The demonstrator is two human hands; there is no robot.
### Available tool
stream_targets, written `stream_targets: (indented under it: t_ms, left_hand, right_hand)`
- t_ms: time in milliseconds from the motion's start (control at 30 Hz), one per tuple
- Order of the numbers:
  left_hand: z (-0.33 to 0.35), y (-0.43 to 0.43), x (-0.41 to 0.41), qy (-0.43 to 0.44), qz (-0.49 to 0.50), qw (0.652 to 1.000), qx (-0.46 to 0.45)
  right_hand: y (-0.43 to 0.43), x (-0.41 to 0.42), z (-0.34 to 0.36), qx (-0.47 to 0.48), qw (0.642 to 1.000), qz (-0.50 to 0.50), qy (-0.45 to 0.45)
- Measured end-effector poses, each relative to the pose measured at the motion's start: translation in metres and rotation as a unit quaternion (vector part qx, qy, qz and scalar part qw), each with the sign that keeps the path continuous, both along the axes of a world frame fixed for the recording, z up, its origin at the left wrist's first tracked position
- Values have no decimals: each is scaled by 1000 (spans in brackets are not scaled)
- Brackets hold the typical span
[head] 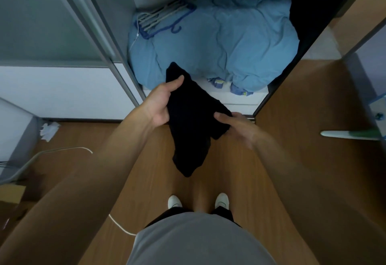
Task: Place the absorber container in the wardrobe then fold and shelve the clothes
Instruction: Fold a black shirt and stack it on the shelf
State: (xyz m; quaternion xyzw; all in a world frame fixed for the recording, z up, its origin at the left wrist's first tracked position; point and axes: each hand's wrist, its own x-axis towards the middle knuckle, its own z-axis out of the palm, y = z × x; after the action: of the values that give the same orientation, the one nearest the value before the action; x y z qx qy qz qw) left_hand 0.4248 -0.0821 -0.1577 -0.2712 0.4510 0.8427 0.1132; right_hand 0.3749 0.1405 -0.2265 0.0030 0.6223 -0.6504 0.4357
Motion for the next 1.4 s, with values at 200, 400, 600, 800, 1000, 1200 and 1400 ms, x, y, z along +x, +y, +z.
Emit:
stream_targets:
  t_ms: [200,400,600,800,1000,1200,1400]
  left_hand:
    - [-7,-13,5,-37,2,999,-36]
    - [-5,-13,5,-69,-24,997,-21]
    - [-10,-23,4,-93,-27,994,-46]
    - [-19,-28,12,42,-31,998,36]
    - [-47,-16,37,44,-96,983,-150]
    - [-37,-14,26,79,-23,989,-127]
    - [-37,-28,28,74,-1,996,-51]
  right_hand:
    - [-4,-24,29,-105,976,-180,57]
    - [-13,5,10,-5,998,43,50]
    - [-26,2,20,44,971,50,228]
    - [-39,10,27,-46,994,-58,77]
    - [-43,-5,52,-38,988,-147,-6]
    - [-20,-10,45,-29,992,-120,-28]
    - [-24,-1,36,-16,996,-77,43]
